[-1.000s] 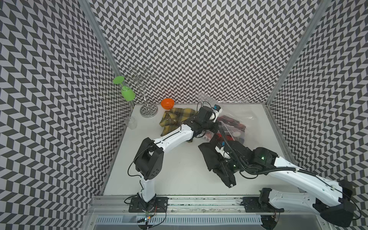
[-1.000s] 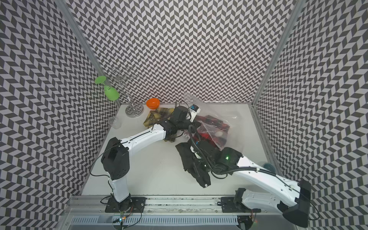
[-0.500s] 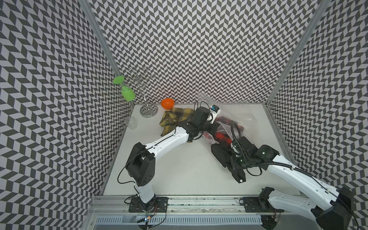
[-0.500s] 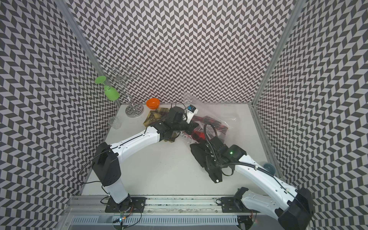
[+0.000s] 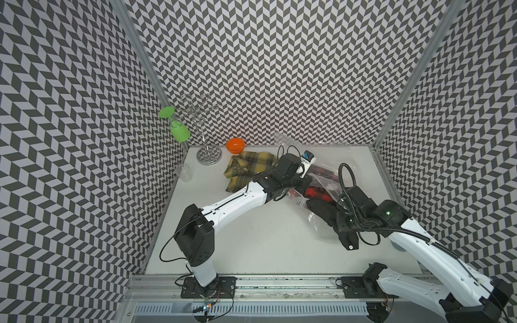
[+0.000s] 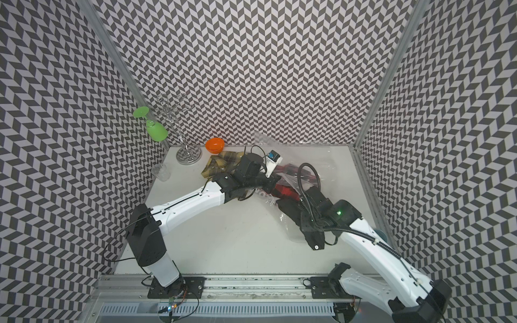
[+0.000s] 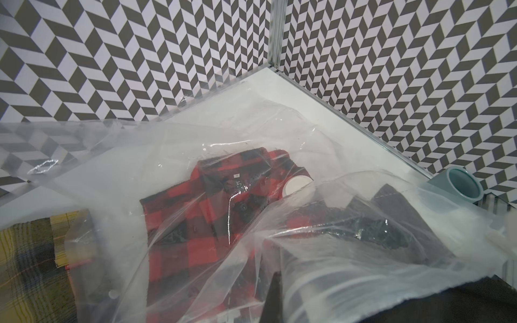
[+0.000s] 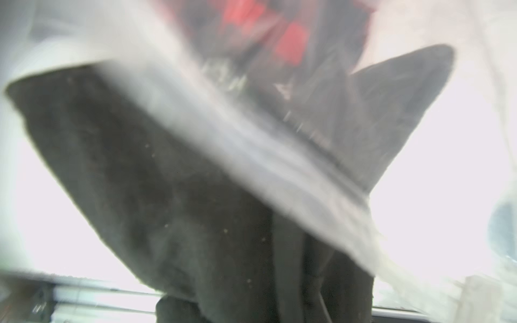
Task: Place the folded shirt into the vacuum bag
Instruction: Place the shirt in the vacuum bag.
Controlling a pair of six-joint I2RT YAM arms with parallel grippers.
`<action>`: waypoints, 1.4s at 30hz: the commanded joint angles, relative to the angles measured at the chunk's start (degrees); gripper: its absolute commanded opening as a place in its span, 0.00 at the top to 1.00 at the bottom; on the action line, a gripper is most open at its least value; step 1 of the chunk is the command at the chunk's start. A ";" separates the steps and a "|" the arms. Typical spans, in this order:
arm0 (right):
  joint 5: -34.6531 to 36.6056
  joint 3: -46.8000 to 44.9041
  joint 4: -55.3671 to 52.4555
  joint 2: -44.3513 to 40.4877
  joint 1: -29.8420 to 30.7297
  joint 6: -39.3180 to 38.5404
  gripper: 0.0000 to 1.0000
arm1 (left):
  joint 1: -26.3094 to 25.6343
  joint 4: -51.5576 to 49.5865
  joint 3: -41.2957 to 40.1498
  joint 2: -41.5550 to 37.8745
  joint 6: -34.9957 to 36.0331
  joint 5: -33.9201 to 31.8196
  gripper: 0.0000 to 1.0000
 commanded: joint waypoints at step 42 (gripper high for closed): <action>-6.66 -11.92 28.82 7.22 -2.21 -0.24 1.00 | -8.77 1.51 3.66 -5.73 -1.42 -2.73 1.00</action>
